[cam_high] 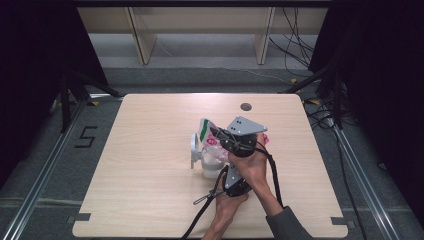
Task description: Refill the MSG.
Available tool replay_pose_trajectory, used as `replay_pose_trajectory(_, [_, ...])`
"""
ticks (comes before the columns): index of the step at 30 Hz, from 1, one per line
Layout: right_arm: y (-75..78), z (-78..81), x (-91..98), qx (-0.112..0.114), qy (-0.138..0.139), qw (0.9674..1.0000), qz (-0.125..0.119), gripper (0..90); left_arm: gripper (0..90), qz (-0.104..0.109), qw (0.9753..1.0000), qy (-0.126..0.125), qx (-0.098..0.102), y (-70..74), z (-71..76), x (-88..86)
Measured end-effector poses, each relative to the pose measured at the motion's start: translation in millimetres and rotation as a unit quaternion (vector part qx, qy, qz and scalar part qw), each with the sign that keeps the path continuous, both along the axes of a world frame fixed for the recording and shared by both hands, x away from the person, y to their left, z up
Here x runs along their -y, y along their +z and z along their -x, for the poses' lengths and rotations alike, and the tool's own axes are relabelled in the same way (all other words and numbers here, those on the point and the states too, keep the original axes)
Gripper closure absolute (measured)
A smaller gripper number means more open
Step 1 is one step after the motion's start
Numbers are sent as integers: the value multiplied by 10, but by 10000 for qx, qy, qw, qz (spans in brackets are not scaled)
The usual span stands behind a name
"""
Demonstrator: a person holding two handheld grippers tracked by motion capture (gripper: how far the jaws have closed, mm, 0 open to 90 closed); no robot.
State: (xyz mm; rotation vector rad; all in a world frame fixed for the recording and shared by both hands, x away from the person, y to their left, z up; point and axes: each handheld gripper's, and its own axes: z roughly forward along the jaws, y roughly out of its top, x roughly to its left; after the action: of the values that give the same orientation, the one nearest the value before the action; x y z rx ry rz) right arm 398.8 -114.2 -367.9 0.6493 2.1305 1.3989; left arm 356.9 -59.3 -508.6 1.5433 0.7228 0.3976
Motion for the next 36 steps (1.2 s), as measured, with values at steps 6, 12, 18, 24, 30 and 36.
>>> replay_pose_trajectory(6, [-7,-10,-1,35,-42,10000,-19,897,743,32,10000,13,8,-12,-7,1])
replay_pose_trajectory(12, [-4,-1,-13,87,-23,10000,0,897,743,-43,10000,58,-22,-5,1,-2])
replay_pose_trajectory(18, [-3,5,-11,-45,20,10000,-18,897,743,-80,10000,38,-28,-2,7,-12])
replay_pose_trajectory(24, [-11,-25,-3,66,90,9999,37,897,744,13,10000,53,-4,-16,-4,-2])
replay_pose_trajectory(30, [-2,5,-26,-30,25,10000,15,897,743,51,10000,30,-7,-6,4,-2])
replay_pose_trajectory(36, [23,14,-29,31,75,10000,-12,897,744,60,10000,23,40,11,5,-4])
